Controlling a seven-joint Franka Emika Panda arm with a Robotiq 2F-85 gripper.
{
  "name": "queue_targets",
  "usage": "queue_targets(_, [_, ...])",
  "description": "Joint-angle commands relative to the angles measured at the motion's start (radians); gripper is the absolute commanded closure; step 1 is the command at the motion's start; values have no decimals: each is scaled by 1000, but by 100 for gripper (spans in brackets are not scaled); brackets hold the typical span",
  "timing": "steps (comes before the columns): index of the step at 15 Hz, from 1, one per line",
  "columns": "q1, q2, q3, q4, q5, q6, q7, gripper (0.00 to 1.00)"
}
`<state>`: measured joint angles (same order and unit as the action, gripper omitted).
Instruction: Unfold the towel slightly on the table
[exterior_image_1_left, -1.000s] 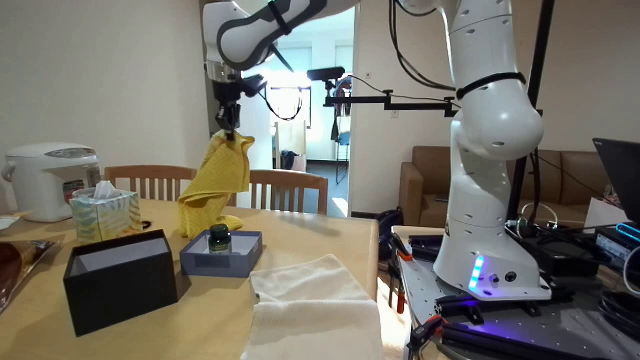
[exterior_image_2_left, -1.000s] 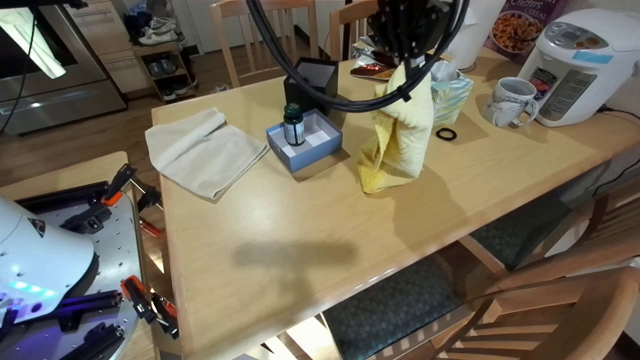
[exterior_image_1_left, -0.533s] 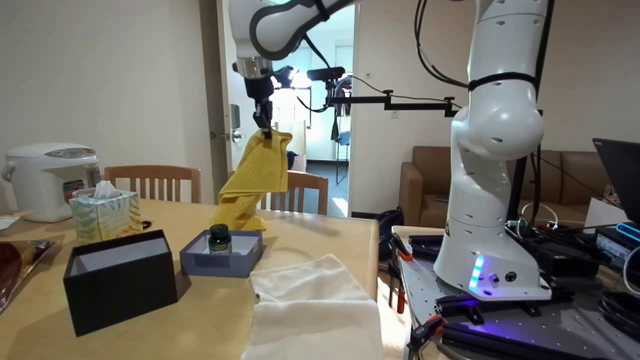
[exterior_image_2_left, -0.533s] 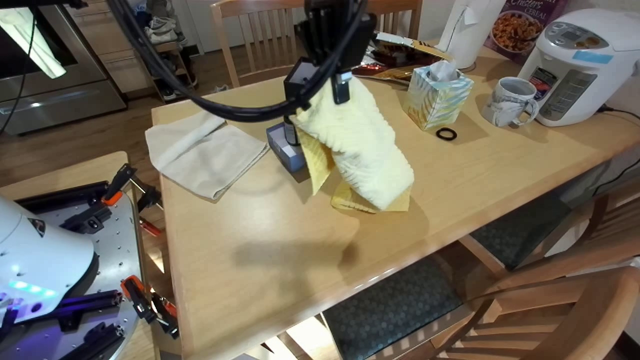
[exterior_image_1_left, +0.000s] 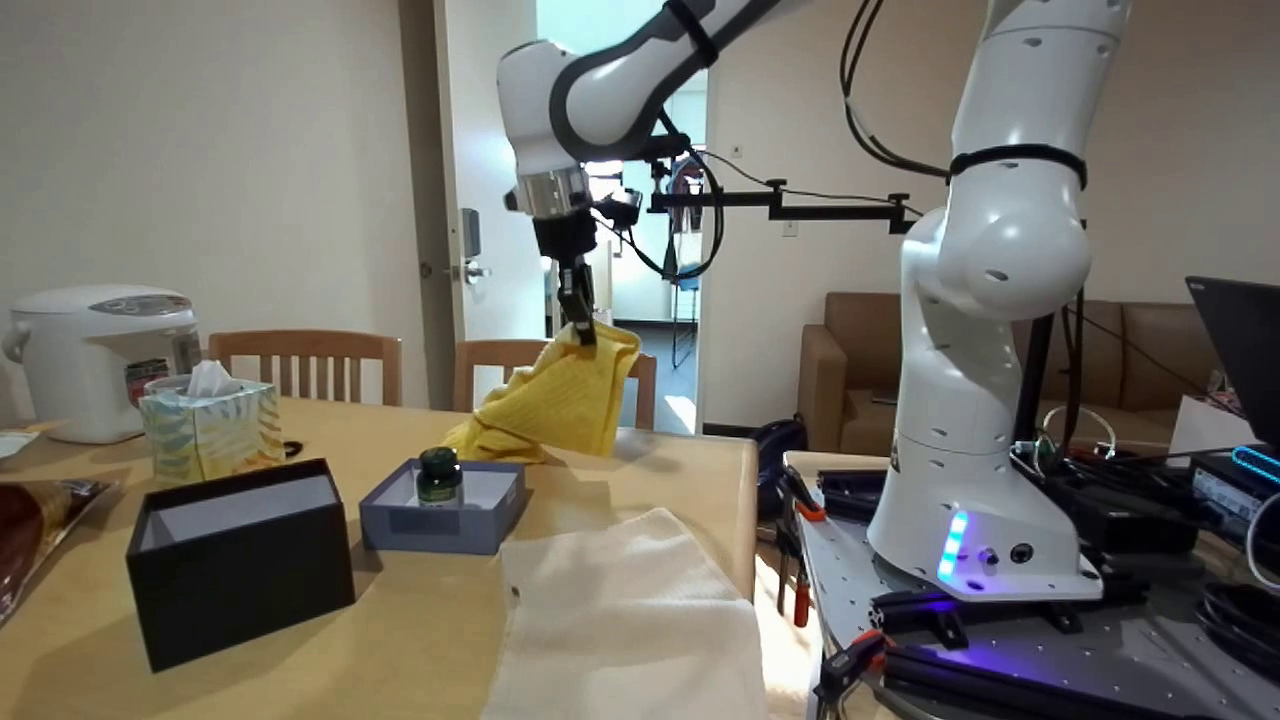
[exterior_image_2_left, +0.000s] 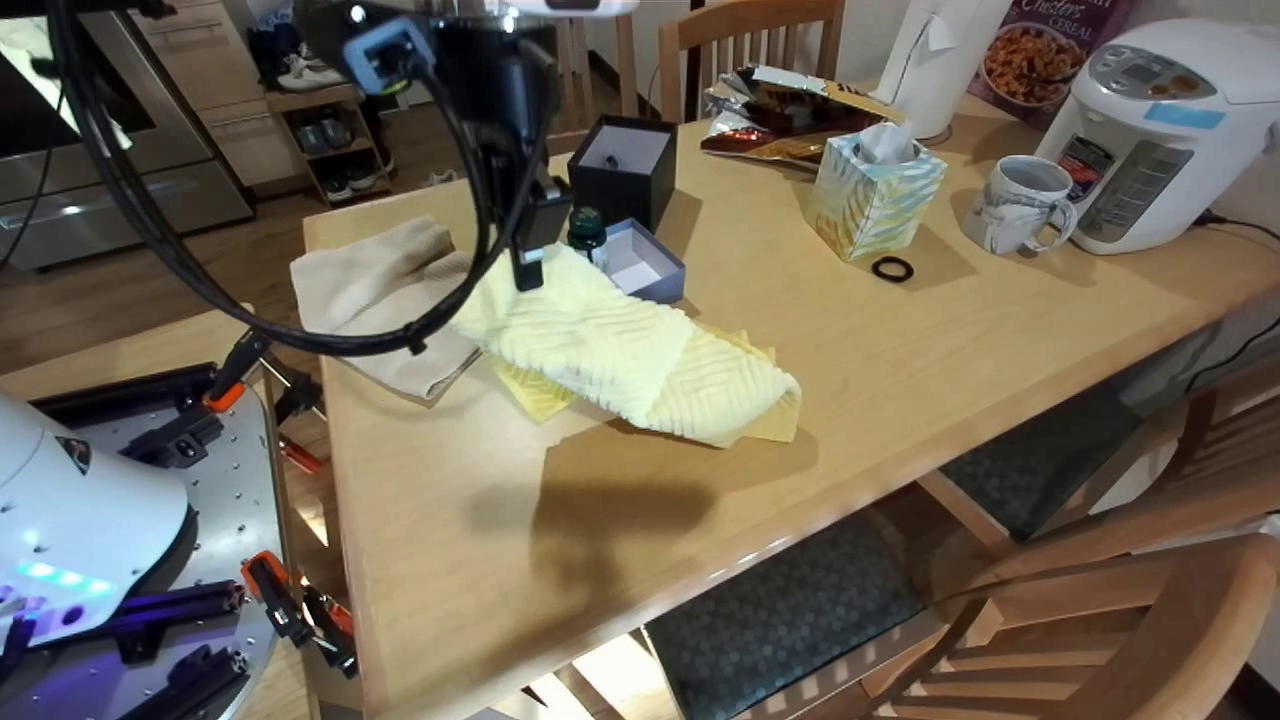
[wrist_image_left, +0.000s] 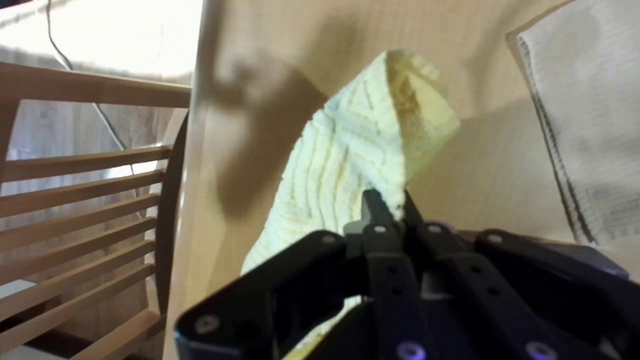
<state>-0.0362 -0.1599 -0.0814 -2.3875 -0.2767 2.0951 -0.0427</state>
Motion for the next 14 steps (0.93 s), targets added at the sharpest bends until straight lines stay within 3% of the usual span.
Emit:
queue_targets(1, [-7, -17, 1, -109, 74, 67, -14, 98])
queue_targets(3, [-8, -10, -2, -144, 107, 94, -28, 96])
queue_targets(4, [-9, -9, -1, -155, 113, 104, -20, 68])
queue_targets(6, [-7, -14, 1, -157, 124, 92, -30, 63])
queue_targets(12, [-5, -15, 8, -139, 121, 68, -19, 24])
queue_targets(14, [-10, -8, 23, -122, 78, 50, 59, 11])
